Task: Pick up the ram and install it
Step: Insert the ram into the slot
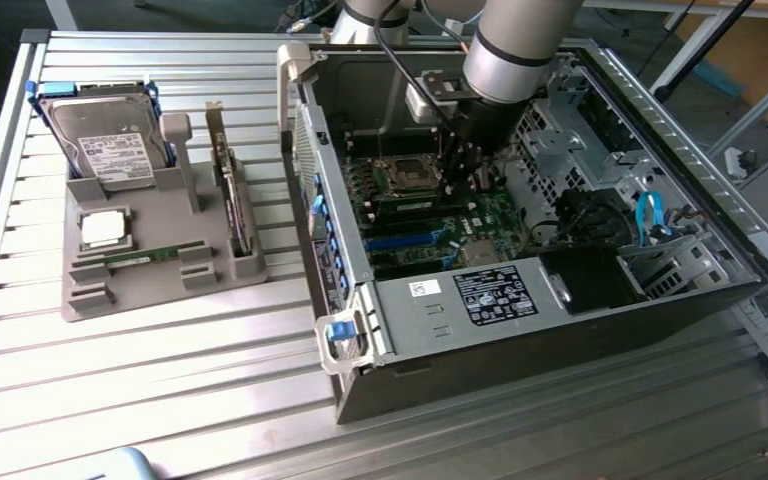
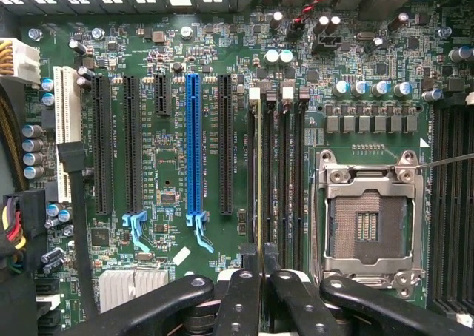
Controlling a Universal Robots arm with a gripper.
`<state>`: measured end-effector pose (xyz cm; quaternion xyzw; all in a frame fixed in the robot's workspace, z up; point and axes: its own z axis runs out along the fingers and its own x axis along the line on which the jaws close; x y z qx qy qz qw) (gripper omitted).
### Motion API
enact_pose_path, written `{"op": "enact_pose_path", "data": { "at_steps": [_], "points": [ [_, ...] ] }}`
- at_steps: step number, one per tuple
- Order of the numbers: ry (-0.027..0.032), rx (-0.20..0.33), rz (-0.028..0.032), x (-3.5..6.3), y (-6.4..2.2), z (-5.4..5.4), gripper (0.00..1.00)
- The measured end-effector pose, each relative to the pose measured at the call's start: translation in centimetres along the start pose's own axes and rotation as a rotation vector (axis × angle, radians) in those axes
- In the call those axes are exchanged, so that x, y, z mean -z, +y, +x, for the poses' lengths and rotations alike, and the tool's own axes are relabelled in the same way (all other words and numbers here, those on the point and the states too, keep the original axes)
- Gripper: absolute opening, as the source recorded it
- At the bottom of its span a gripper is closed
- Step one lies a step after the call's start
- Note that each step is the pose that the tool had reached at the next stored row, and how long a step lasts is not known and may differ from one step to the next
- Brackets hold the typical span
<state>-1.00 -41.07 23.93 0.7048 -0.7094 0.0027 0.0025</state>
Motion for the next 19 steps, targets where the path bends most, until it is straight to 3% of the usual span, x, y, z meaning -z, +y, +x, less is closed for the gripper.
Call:
{"op": "enact_pose_path", "data": {
  "at_steps": [19],
  "points": [
    [0.0001, -0.005, -0.0001, -0.08, 0.00, 0.10, 0.12]
  ]
}}
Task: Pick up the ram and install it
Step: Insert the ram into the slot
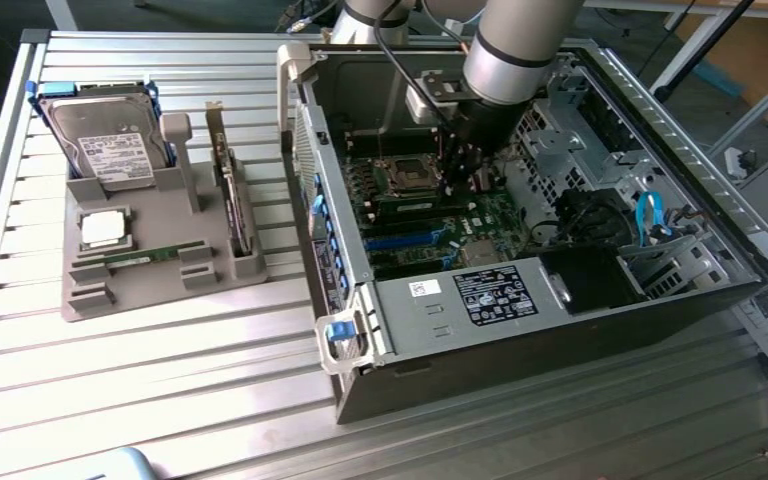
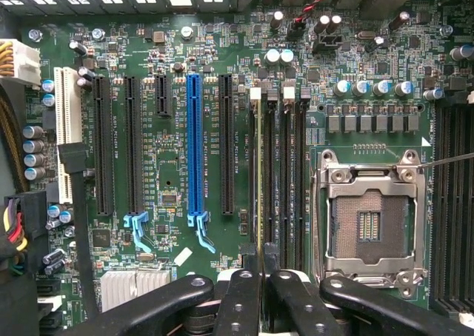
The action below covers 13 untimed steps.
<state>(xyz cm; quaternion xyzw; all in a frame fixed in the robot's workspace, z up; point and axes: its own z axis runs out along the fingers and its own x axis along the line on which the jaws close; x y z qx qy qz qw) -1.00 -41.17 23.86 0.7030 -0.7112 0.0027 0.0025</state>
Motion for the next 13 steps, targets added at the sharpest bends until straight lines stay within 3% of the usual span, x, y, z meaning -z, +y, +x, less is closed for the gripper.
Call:
{"op": "enact_pose_path", "data": {
  "at_steps": [13],
  "points": [
    [0.0000, 0.000, 0.0000, -0.34, 0.03, 0.00, 0.12]
  ]
}}
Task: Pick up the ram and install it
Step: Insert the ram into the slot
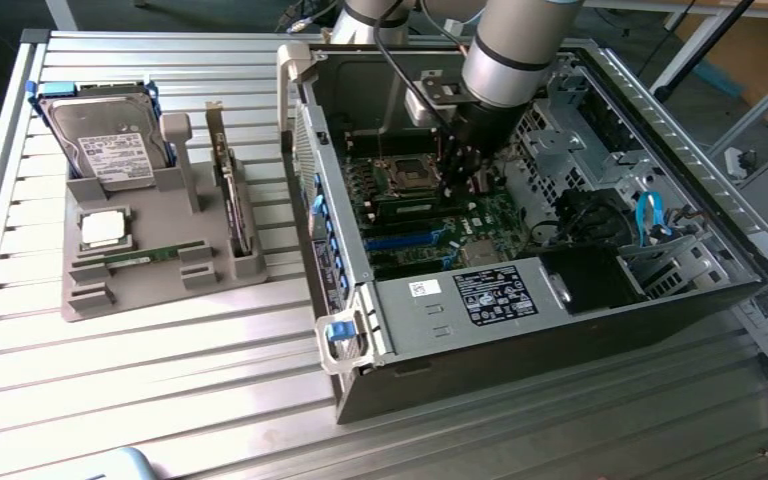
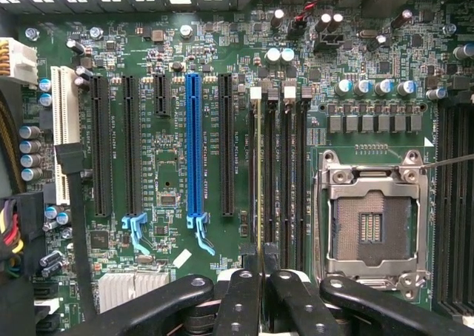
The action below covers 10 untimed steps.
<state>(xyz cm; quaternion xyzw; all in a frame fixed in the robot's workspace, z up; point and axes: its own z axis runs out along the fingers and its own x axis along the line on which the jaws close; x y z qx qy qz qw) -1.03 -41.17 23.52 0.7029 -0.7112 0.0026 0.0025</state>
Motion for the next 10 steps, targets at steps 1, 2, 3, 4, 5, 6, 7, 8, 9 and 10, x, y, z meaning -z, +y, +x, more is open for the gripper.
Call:
{"op": "enact_pose_path", "data": {
  "at_steps": [1, 2, 3, 4, 5, 6, 7, 8, 9, 10],
  "points": [
    [0.0000, 0.000, 0.0000, -0.04, 0.00, 0.00, 0.12],
    [0.0000, 0.000, 0.0000, -0.08, 0.00, 0.00, 0.12],
    [0.0000, 0.000, 0.0000, -0.12, 0.00, 0.00, 0.12],
    [0.0001, 0.000, 0.0000, -0.16, 0.00, 0.00, 0.12],
    [0.0000, 0.000, 0.0000, -0.19, 0.00, 0.00, 0.12],
    [0.0002, 0.000, -0.0001, -0.20, 0.00, 0.00, 0.12],
    [0.0002, 0.000, 0.0000, -0.21, 0.00, 0.00, 0.12],
    [0.0002, 0.000, 0.0000, -0.21, 0.00, 0.00, 0.12],
    [0.0000, 0.000, 0.0000, -0.22, 0.00, 0.00, 0.12],
    [0.0000, 0.000, 0.0000, -0.22, 0.00, 0.00, 0.12]
  ]
}}
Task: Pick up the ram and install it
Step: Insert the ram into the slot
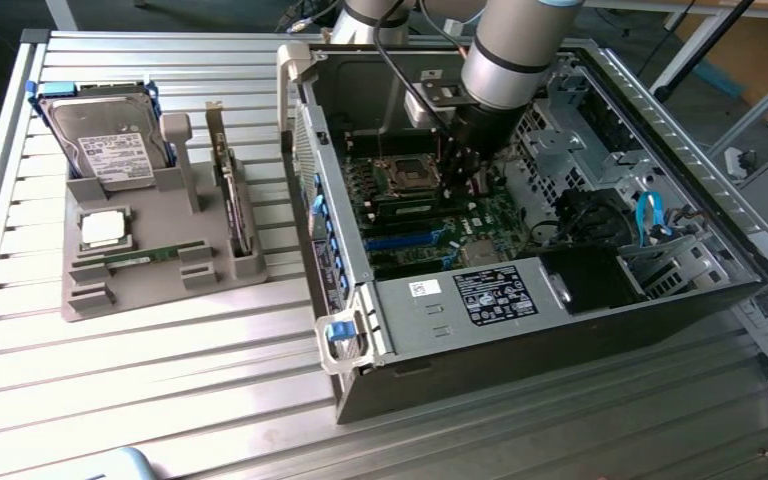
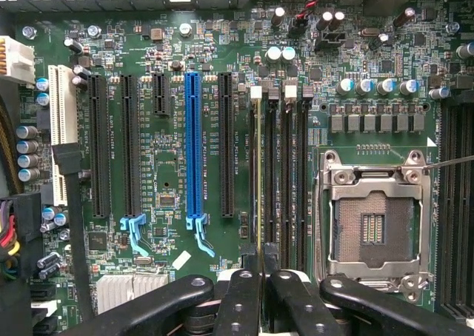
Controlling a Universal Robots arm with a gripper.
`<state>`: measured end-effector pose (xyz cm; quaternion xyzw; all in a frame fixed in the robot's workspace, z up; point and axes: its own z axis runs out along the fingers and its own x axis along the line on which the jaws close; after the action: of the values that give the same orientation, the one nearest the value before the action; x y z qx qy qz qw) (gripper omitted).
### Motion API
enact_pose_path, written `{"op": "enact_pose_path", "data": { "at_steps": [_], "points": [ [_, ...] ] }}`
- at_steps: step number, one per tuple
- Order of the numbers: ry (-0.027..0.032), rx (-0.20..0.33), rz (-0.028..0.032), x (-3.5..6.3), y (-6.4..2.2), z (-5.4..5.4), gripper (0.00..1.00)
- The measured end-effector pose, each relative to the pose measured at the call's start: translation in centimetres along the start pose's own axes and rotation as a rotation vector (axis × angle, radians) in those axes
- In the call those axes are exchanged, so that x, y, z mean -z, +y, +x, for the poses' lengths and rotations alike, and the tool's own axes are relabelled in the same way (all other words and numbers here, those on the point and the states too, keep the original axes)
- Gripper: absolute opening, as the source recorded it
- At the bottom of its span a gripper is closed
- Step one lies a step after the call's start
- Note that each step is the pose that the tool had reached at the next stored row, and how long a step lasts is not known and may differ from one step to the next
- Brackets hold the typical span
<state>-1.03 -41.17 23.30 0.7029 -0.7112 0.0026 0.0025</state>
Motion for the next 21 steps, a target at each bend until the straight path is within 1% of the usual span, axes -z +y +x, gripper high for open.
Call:
{"op": "enact_pose_path", "data": {
  "at_steps": [6, 7, 21],
  "points": [
    [-0.0001, 0.000, 0.0000, 0.00, 0.00, 0.02, 0.13],
    [0.0000, 0.000, 0.0000, 0.00, 0.00, 0.02, 0.19],
    [0.0002, 0.000, -0.0001, 0.09, 0.00, 0.02, 0.19]
  ]
}}
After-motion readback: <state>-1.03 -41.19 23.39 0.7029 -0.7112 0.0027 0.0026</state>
